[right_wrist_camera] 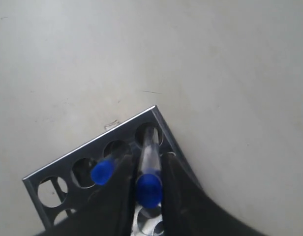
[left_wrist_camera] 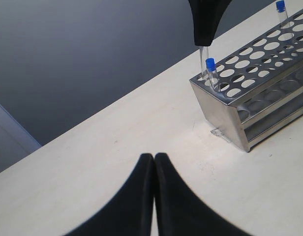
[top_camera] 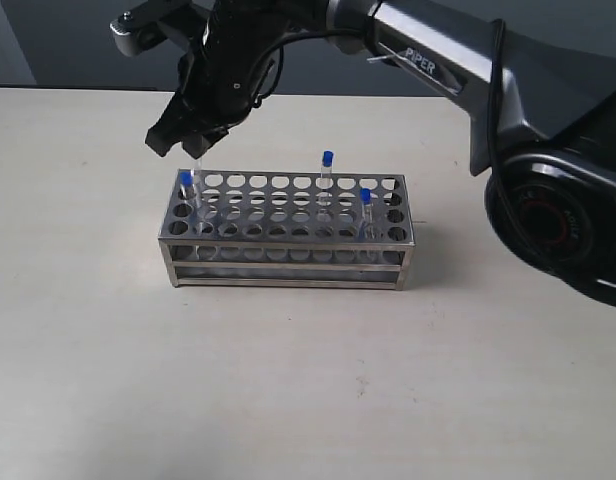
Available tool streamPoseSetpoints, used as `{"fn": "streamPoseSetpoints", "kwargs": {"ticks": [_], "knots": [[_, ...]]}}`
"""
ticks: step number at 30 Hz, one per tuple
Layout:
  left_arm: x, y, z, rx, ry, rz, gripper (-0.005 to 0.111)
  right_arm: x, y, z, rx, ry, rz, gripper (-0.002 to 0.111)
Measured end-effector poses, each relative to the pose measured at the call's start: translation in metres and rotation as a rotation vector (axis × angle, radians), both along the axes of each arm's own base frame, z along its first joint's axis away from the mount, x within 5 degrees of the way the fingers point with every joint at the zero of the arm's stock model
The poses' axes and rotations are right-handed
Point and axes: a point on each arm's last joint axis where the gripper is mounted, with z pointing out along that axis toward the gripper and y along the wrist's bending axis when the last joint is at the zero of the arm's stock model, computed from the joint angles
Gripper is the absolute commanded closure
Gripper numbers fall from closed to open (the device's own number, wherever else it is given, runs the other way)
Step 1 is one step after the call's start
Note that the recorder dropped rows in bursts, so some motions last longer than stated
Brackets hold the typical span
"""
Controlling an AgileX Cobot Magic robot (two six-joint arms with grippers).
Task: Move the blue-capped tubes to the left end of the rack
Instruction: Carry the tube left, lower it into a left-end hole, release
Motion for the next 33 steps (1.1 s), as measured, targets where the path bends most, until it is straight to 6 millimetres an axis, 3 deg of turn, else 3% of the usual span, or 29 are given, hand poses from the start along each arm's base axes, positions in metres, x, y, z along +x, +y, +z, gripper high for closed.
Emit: {"fn": "streamPoseSetpoints", "kwargs": {"ticks": [12,27,29,33], "knots": [[0.000,0.000,0.000,0.000,0.000,0.000,0.106,0.007,0.012,-0.039,0.016,0.045,-0.015,0.109],[0.000,0.000,0.000,0.000,0.000,0.000,0.106,0.010,0.016,-0.037,0.074,0.019,-0.035,0.109],[0.000,0.000,0.000,0.000,0.000,0.000,0.106,0.009,0.016,-0.037,0.078,0.028,-0.037,0.100],[0.000,0.000,0.000,0.000,0.000,0.000,0.106,0.006,0.018,-0.036,0.100,0.067,-0.039,0.062]]}}
